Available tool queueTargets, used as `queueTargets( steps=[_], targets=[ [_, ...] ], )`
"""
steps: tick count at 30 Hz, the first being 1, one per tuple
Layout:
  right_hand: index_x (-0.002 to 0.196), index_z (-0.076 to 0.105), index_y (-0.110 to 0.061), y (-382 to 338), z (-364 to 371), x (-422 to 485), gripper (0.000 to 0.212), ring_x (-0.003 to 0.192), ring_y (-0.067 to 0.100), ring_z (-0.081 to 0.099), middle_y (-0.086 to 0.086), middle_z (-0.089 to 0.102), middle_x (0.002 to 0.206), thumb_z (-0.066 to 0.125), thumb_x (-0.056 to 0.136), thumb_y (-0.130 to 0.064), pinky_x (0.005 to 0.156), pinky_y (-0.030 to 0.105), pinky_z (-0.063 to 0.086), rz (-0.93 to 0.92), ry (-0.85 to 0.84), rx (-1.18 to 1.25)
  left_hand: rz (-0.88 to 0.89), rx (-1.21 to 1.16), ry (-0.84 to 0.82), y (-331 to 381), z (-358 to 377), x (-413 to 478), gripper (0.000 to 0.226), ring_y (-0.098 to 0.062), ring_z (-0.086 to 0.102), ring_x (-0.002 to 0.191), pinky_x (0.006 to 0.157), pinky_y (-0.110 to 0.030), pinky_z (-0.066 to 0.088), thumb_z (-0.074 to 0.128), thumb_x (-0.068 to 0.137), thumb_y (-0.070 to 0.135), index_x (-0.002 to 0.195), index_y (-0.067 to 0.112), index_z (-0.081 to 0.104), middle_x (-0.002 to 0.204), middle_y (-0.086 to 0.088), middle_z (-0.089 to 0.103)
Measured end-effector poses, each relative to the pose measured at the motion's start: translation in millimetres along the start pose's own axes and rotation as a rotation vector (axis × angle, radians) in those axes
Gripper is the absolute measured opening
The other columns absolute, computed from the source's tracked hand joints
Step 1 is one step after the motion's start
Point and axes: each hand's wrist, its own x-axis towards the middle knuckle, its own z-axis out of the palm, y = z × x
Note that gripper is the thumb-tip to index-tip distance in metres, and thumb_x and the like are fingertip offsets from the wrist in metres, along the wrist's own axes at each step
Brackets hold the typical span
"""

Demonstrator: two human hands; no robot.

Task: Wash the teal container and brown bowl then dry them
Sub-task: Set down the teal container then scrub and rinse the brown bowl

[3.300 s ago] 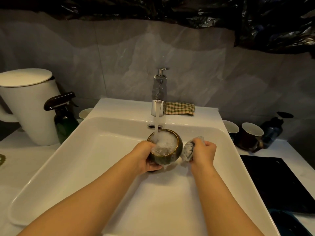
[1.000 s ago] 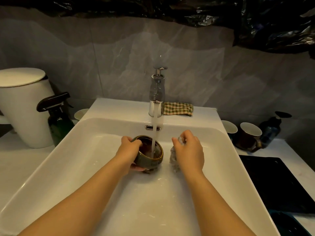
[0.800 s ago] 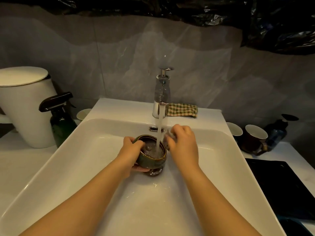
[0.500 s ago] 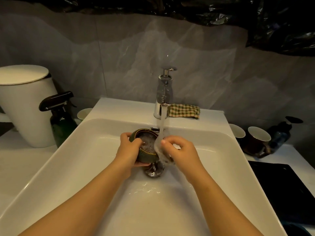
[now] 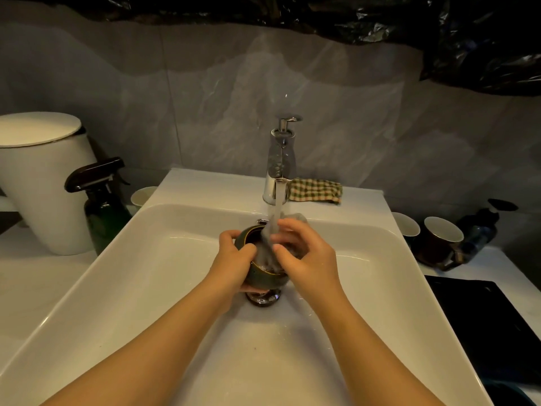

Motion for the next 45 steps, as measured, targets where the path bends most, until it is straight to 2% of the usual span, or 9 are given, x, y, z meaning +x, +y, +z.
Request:
queueTargets(
  steps=[5, 11, 15, 18, 23, 26, 37, 41, 45],
  targets=[
    [0.136, 0.040, -0.031, 15, 9, 5, 0.063, 0.121, 0.021, 0.043, 0.000, 0.043, 0.134, 0.065, 0.079, -0.022, 0.100, 0.035, 0.043, 0.121, 0.016, -0.466, 0.113, 0.104, 0.020, 1, 0, 0, 0.036, -0.033, 0.061, 0.097, 0.064, -0.046, 0.059, 0.047, 0.088, 0.006, 0.115, 0.027, 0.036, 0.115, -0.011, 0.054],
    [0.100, 0.065, -0.022, 8, -5, 6, 0.031, 0.084, 0.017, 0.059, -0.001, 0.066, 0.089, 0.044, 0.094, -0.044, 0.071, 0.035, 0.049, 0.179, 0.175, -0.421, 0.123, 0.163, 0.070, 3, -3, 4, 0.031, -0.033, 0.062, 0.091, 0.060, -0.045, 0.059, 0.044, 0.090, 0.008, 0.114, 0.026, 0.036, 0.106, -0.009, 0.053],
    [0.117, 0.062, -0.025, 3, -15, 11, 0.027, 0.096, 0.019, 0.059, -0.003, 0.066, 0.101, 0.045, 0.097, -0.031, 0.087, 0.039, 0.049, 0.168, 0.221, -0.369, 0.082, 0.251, 0.085, 1, -7, 8, 0.029, -0.033, 0.061, 0.091, 0.065, -0.049, 0.059, 0.044, 0.090, 0.011, 0.113, 0.026, 0.035, 0.103, -0.009, 0.054],
    [0.144, 0.030, -0.032, -2, -21, 13, 0.064, 0.096, 0.012, 0.055, -0.003, 0.056, 0.106, 0.057, 0.090, -0.009, 0.088, 0.026, 0.050, 0.186, 0.111, -0.284, 0.048, 0.280, 0.091, 0, -8, 9, 0.029, -0.034, 0.059, 0.095, 0.072, -0.052, 0.057, 0.045, 0.090, 0.013, 0.114, 0.026, 0.035, 0.104, -0.009, 0.052],
    [0.131, 0.048, -0.023, 5, -23, 13, 0.056, 0.073, 0.011, 0.059, 0.003, 0.062, 0.078, 0.069, 0.081, -0.009, 0.070, 0.020, 0.050, 0.394, 0.099, -0.174, -0.052, 0.170, 0.080, 1, -8, 8, 0.028, -0.033, 0.055, 0.097, 0.051, -0.044, 0.058, 0.043, 0.092, 0.012, 0.116, 0.023, 0.035, 0.112, -0.009, 0.047],
    [0.110, 0.057, -0.027, -2, -22, 10, 0.035, 0.068, 0.005, 0.056, -0.004, 0.060, 0.073, 0.069, 0.081, -0.010, 0.066, 0.013, 0.047, 0.185, 0.165, -0.112, -0.124, 0.149, 0.045, 1, -7, 7, 0.027, -0.033, 0.054, 0.096, 0.056, -0.047, 0.058, 0.044, 0.093, 0.013, 0.117, 0.022, 0.035, 0.114, -0.010, 0.045],
    [0.117, 0.050, -0.024, 14, -4, 8, 0.041, 0.092, 0.017, 0.059, -0.001, 0.052, 0.110, 0.063, 0.081, -0.038, 0.080, 0.038, 0.055, 0.356, -0.153, -0.412, -0.028, 0.085, 0.033, 1, -3, 4, 0.040, -0.034, 0.056, 0.100, 0.061, -0.047, 0.059, 0.052, 0.086, 0.006, 0.117, 0.024, 0.035, 0.115, -0.010, 0.050],
    [0.083, 0.061, -0.018, 3, -13, 12, 0.025, 0.074, 0.019, 0.062, -0.001, 0.064, 0.076, 0.058, 0.086, -0.043, 0.071, 0.037, 0.054, 0.291, 0.038, -0.486, -0.081, 0.056, 0.041, 0, -3, 6, 0.034, -0.029, 0.057, 0.089, 0.061, -0.048, 0.058, 0.048, 0.088, 0.007, 0.116, 0.023, 0.037, 0.106, -0.008, 0.050],
    [0.072, 0.056, -0.017, -13, -20, 14, 0.025, 0.069, 0.012, 0.055, -0.004, 0.055, 0.068, 0.055, 0.091, -0.034, 0.068, 0.030, 0.050, 0.277, 0.373, -0.026, -0.052, 0.191, 0.051, 0, -4, 6, 0.029, -0.033, 0.060, 0.090, 0.052, -0.043, 0.058, 0.045, 0.090, 0.009, 0.114, 0.023, 0.036, 0.106, -0.008, 0.051]
  ],
)
